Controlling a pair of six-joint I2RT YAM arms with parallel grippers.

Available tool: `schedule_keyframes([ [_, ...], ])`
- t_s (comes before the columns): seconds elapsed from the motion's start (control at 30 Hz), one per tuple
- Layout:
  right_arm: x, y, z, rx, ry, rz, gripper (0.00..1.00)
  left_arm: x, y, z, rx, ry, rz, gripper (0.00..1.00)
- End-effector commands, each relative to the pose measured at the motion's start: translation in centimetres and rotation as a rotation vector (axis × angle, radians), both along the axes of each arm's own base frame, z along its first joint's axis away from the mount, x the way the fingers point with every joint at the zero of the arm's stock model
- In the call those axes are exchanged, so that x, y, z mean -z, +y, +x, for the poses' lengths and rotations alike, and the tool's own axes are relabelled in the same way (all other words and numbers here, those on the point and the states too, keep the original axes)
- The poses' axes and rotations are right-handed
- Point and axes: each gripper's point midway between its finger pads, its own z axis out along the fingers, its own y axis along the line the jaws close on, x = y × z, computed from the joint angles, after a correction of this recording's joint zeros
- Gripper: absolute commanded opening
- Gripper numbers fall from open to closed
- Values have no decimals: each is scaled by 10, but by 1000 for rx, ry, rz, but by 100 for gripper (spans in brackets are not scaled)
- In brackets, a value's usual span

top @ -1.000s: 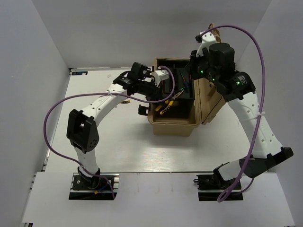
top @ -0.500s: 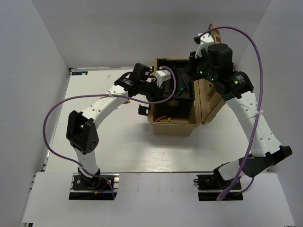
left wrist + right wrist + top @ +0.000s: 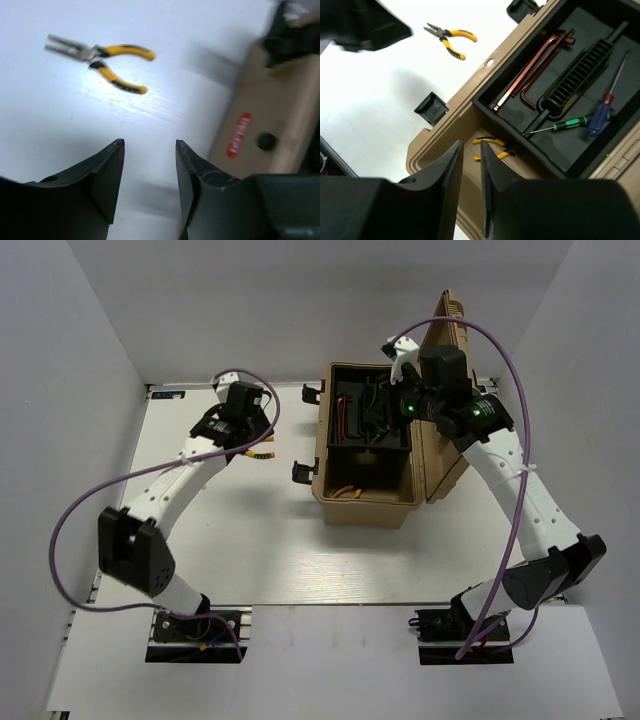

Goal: Sort the tools into containers

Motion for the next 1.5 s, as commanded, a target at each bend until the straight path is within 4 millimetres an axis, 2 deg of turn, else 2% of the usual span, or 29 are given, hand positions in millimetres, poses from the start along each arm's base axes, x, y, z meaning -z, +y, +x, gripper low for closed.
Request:
schedule_keyframes([
  [0.0, -3, 10, 1, -38, -17, 34, 29, 52, 28, 5, -245, 142, -52, 56],
  [0.07, 6, 9, 5, -25, -7, 23, 30, 58, 23, 13, -254, 165, -115, 62],
  [0.1, 11, 12, 6, -27, -1, 16, 30, 57, 21, 21, -257, 161, -144, 62],
  [0.17, 17, 14, 8, -28, 15, 13, 30, 71, 23, 33, -300, 201, -187, 62],
  [0.2, 19, 15, 8, -31, 22, 13, 30, 67, 20, 39, -293, 202, -194, 61],
  [0.33, 23, 19, 9, -42, 44, 14, 30, 79, 29, 64, -376, 230, -258, 59],
  [0.37, 24, 19, 9, -43, 46, 14, 30, 73, 31, 74, -392, 222, -282, 59],
  [0.4, 25, 20, 9, -45, 47, 13, 30, 92, 29, 74, -394, 280, -265, 59],
  [0.43, 25, 19, 9, -40, 48, 12, 30, 98, 33, 78, -419, 297, -268, 58],
  [0.47, 26, 19, 10, -38, 46, 11, 30, 91, 33, 89, -421, 290, -280, 56],
  [0.5, 27, 19, 10, -37, 52, 8, 30, 97, 32, 91, -436, 315, -278, 53],
  [0.53, 26, 18, 10, -32, 47, 9, 30, 125, 33, 82, -450, 415, -238, 52],
  [0.57, 27, 18, 11, -30, 47, 6, 30, 123, 37, 89, -460, 413, -240, 49],
  [0.7, 29, 16, 11, -19, 43, 4, 30, 146, 37, 79, -473, 479, -224, 49],
  [0.9, 33, 16, 14, -11, 54, -1, 30, 148, 42, 72, -467, 481, -193, 49],
  [1.0, 34, 16, 14, -9, 59, 0, 30, 155, 43, 68, -462, 494, -181, 50],
  [1.1, 33, 16, 13, -7, 56, 4, 30, 171, 44, 64, -468, 529, -164, 50],
  [1.23, 32, 12, 11, 1, 44, 4, 30, 183, 46, 67, -476, 541, -148, 52],
  [1.27, 33, 11, 11, 2, 44, 1, 30, 179, 46, 71, -479, 526, -146, 52],
  [1.3, 31, 11, 10, 3, 36, 4, 30, 186, 50, 67, -489, 544, -125, 52],
  [1.33, 30, 10, 10, 5, 33, 7, 30, 185, 51, 73, -495, 529, -119, 52],
  [1.47, 30, 9, 9, 5, 35, 6, 30, 191, 55, 71, -510, 554, -87, 53],
])
